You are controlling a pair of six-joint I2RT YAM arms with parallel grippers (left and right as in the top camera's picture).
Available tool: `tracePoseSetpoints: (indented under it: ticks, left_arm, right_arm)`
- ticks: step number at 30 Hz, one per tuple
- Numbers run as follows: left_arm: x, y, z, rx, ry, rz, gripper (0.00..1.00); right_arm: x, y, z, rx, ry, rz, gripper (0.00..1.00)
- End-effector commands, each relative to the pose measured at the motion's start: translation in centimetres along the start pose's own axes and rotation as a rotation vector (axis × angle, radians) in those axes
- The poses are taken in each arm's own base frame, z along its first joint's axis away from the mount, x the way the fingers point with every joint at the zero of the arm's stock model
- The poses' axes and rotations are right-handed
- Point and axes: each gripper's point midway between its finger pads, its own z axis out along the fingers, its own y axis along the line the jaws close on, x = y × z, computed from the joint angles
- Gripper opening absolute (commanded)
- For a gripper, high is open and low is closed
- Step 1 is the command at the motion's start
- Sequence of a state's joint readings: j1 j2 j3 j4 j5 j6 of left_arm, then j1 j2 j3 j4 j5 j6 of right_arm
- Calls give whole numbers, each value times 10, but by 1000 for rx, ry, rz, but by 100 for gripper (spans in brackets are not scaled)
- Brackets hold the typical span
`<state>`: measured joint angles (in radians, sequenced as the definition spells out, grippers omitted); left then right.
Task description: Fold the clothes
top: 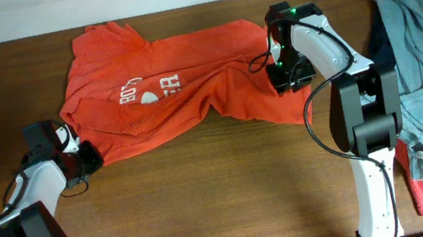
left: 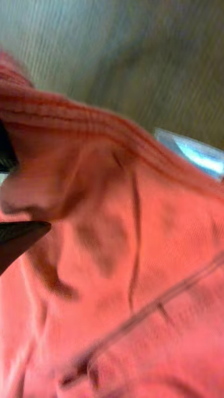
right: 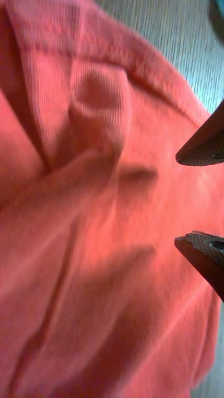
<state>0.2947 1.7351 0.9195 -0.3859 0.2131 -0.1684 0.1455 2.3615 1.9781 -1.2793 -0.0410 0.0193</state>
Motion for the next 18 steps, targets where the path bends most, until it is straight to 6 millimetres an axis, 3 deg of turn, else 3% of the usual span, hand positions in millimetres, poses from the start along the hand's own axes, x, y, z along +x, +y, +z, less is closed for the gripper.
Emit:
tracePoseSetpoints:
  ticks: [1, 8, 11, 12, 15, 18]
  left_arm:
    - [-1, -23, -1, 137, -6, 40, 24]
    - [7, -23, -5, 134, 29, 51, 16]
    - [-9, -28, -27, 129, -38, 79, 17]
    - [-13, -29, -33, 126, -58, 85, 19]
    - [-23, -29, -47, 101, -113, 97, 43]
    - [-24, -30, -49, 103, -119, 99, 45]
  right_arm:
    - [0, 11, -7, -57, -10, 13, 41]
    - [7, 11, -5, -56, 19, 22, 41]
    - [16, 6, 4, -56, 51, 34, 41]
    - [18, 4, 6, -56, 59, 39, 41]
    - [24, -1, 12, -58, 79, 53, 42]
    - [30, -8, 17, -60, 101, 72, 43]
